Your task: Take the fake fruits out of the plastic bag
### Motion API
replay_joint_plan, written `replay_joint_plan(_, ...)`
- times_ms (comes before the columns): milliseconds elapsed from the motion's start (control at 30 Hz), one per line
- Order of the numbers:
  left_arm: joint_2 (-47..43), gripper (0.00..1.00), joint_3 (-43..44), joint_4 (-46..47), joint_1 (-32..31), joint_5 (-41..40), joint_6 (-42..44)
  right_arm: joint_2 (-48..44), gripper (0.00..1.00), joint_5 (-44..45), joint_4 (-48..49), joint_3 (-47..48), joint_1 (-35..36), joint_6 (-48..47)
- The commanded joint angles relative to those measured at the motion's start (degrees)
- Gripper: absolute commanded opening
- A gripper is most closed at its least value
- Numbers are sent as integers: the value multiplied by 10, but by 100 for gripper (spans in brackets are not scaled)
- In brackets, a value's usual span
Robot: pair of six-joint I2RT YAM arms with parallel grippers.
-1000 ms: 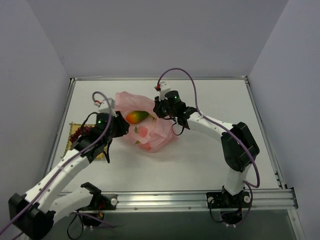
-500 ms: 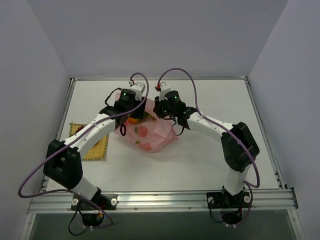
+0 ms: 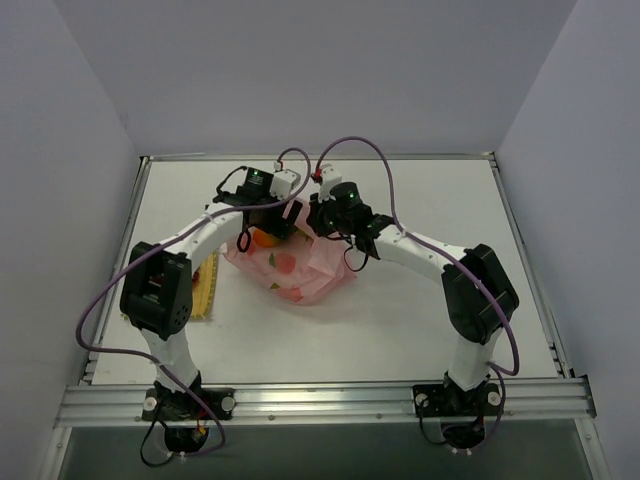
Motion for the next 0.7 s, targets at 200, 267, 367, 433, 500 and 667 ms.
replay_joint_plan(200,62,90,76,-49,4,35,52,-27,1,-4,22,-4,-9,3)
replay_joint_plan(267,68,95,81,-46,6,31,55,-23,1,-5,22,-3,-9,3)
replay_joint_plan(367,82,97,88,-43,10,34,57,-19,1,-6,22,-2,-9,3)
replay_joint_plan(433,90,97,87,-43,10,39,57,-16,1,-5,22,-1,-9,2)
replay_joint_plan(500,92,97,73,-40,10,41,55,-13,1,-4,22,0,-9,2)
replay_joint_plan(667,73,96,28,-8,10,55,31,-3,1,-4,22,1,-9,4)
